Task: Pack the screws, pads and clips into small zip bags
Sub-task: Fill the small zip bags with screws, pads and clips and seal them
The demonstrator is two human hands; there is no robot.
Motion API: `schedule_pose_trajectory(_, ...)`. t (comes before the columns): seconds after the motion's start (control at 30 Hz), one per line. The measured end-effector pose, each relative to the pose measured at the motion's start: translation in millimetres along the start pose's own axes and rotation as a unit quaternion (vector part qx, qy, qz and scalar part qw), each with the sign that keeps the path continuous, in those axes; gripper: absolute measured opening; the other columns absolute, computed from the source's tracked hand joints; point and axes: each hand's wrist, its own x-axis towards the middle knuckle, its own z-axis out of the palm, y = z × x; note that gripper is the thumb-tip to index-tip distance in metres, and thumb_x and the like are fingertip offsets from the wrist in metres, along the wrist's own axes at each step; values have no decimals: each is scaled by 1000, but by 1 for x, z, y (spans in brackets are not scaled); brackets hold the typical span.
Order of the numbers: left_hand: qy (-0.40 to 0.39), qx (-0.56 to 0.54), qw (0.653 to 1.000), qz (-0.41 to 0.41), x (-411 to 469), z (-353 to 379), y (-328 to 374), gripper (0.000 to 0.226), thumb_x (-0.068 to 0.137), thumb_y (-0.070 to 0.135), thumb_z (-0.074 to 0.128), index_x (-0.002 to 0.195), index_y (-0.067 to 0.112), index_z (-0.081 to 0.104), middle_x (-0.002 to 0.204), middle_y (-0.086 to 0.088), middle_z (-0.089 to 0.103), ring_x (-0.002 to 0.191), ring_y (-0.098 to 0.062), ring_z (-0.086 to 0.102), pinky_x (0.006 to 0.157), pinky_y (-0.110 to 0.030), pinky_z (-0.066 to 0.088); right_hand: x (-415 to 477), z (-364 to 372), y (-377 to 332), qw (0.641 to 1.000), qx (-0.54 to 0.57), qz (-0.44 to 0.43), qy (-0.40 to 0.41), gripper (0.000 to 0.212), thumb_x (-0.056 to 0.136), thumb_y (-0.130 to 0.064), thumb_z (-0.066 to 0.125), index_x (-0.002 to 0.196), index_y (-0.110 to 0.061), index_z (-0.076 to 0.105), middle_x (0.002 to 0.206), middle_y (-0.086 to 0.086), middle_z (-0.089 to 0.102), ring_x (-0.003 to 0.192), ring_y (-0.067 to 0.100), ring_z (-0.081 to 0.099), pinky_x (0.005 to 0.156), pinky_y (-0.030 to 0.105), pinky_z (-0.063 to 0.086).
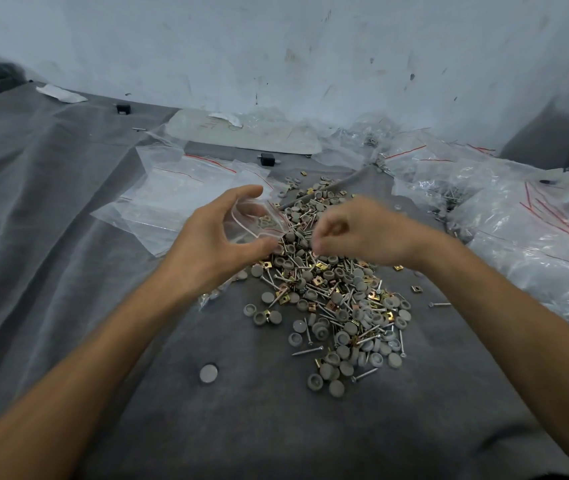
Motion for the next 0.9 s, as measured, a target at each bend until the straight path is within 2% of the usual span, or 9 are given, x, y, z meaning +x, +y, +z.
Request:
schedule_pose_trajectory(0.1,-1,9,1000,1,1,-1,-2,75,75,32,86,141,30,51,115,14,67,106,7,63,89,-7,47,-7,19,10,980,-164,33,-107,11,93,-27,70,100,-22,77,92,-14,72,85,3,65,74,20,47)
schedule_pose_trajectory(0.17,-2,4,1000,2,1,-1,-3,75,74,34,85,141,30,52,114,14,67,105,6,64,87,-8,48,-10,31,15,972,-201,53,-107,14,93,-29,69,102,-21,75,95,-9,71,89,9,64,68,20,45)
schedule_pose_trajectory(0.23,-2,0,1000,4,1,-1,-4,75,72,39,84,140,31,53,113,14,68,105,5,64,86,-9,49,-11,37,17,968,-228,62,-86,16,91,-33,70,101,-20,71,94,-6,68,86,12,62,57,18,36)
schedule_pose_trajectory(0.33,-1,-6,1000,5,1,-1,-5,76,70,43,83,139,32,53,112,15,68,105,6,64,84,-7,48,-11,43,18,955,-290,38,-53,21,89,-38,70,95,-19,65,90,-2,62,81,18,56,56,26,36)
schedule_pose_trajectory(0.47,-2,-5,1000,5,1,0,-5,77,69,45,82,139,34,53,112,17,69,106,5,64,85,-8,49,-13,55,16,957,-288,8,-23,20,92,-34,62,101,-16,60,99,1,60,90,24,58,76,39,50)
schedule_pose_trajectory(0.6,1,-8,1000,6,1,-1,-7,72,72,42,84,137,36,54,112,16,69,106,4,65,82,-8,50,-11,67,14,951,-310,-12,11,15,94,-26,55,98,-11,56,90,3,58,84,28,60,65,36,45)
schedule_pose_trajectory(0.7,5,-4,1000,10,1,-2,-9,69,76,35,85,138,33,55,109,19,69,106,4,64,80,-8,49,-8,70,14,942,-334,-7,22,13,96,-19,50,101,-9,56,91,6,60,85,30,62,65,36,42)
schedule_pose_trajectory(0.83,5,9,1000,10,2,-4,-9,70,77,36,85,139,32,54,108,25,68,106,7,63,88,-8,49,-6,70,16,941,-337,-10,39,12,98,-20,50,98,-10,56,83,-1,46,79,24,55,64,33,39)
schedule_pose_trajectory(0.9,5,16,1000,11,2,-5,-8,71,77,38,84,140,31,54,108,27,67,107,8,63,93,-12,49,-6,68,20,949,-309,5,57,10,97,-23,53,92,-13,53,84,-3,47,77,20,49,66,31,36)
